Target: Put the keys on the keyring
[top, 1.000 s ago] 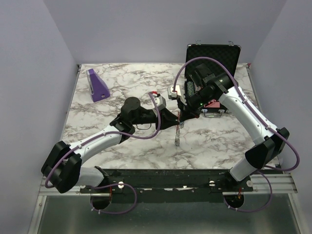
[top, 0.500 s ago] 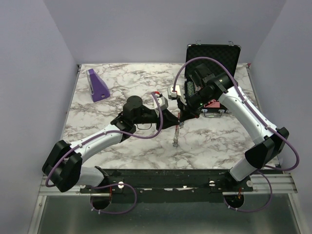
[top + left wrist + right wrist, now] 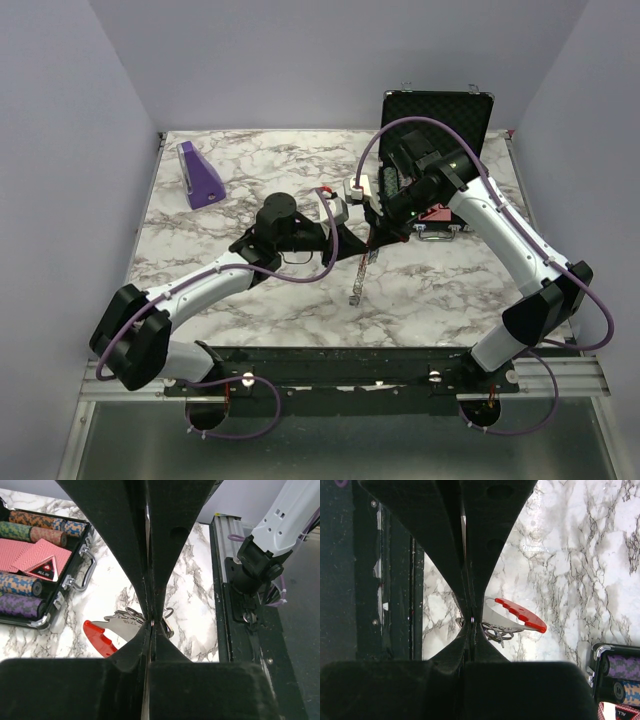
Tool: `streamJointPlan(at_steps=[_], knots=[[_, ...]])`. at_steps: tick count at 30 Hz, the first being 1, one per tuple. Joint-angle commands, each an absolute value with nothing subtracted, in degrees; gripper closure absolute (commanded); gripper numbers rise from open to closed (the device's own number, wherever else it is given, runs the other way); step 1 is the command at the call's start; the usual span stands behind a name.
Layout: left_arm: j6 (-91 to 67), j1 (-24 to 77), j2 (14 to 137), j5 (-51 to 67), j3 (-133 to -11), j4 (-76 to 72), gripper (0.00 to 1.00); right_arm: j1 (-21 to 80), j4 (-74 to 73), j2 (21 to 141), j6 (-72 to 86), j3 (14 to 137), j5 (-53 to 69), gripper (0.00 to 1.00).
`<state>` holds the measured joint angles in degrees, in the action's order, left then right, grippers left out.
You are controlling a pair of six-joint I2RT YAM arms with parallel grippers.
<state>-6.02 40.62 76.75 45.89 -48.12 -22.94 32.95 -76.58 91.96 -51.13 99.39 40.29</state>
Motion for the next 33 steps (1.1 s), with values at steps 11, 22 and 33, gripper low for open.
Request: streamJointPlan(at_steps=[11, 22, 33], knots=[[-3.69, 40.87, 73.92, 44.30, -47.29, -20.74, 1.00, 33.22, -79.01, 91.41, -50.36, 101.07, 41.48, 0.99], [-9.14, 39.90, 70.75, 42.36, -42.72, -27.33, 1.00, 33.22, -77.17, 90.62, -47.20, 100.64, 42.63, 0.80], [-19.57, 38.50, 66.54, 35.70, -37.28, -37.77, 1.00, 33.13, -73.39, 89.21, -42.81, 101.60, 47.63, 0.43]])
